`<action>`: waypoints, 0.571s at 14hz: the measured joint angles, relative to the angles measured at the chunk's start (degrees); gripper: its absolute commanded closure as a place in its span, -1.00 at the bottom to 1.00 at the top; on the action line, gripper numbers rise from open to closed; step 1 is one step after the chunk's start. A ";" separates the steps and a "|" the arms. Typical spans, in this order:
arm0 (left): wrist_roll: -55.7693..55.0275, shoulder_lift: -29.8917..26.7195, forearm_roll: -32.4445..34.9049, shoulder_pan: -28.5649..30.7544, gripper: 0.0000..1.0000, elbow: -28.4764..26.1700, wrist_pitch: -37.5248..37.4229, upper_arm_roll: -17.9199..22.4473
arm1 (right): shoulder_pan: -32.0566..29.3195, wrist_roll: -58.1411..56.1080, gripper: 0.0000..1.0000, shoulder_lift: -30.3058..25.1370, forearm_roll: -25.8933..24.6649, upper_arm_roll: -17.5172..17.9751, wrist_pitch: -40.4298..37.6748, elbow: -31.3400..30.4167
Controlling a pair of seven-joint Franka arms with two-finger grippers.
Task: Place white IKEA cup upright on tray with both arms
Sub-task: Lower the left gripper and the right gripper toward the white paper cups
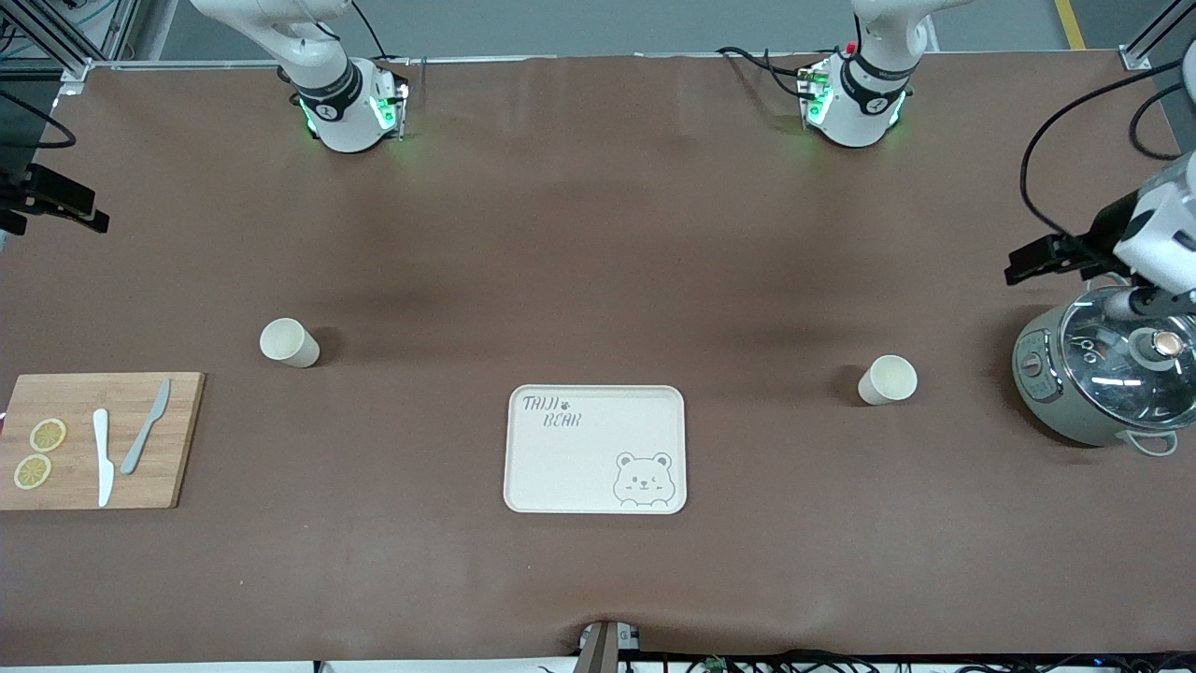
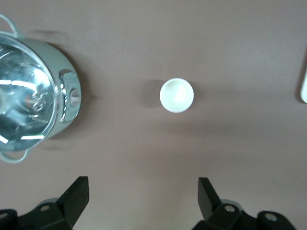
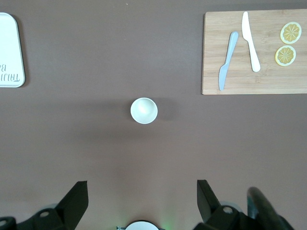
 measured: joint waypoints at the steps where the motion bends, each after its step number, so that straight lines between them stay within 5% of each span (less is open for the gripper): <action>1: -0.03 0.09 0.00 0.00 -1.00 -3.15 4.39 -0.13 | 0.00 0.00 -1.00 0.30 0.03 0.05 -0.03 0.18; 8: -0.04 4.53 0.00 -0.08 -0.96 -21.62 33.30 -0.69 | -0.85 -0.01 -1.00 12.23 -0.53 -0.11 2.57 0.17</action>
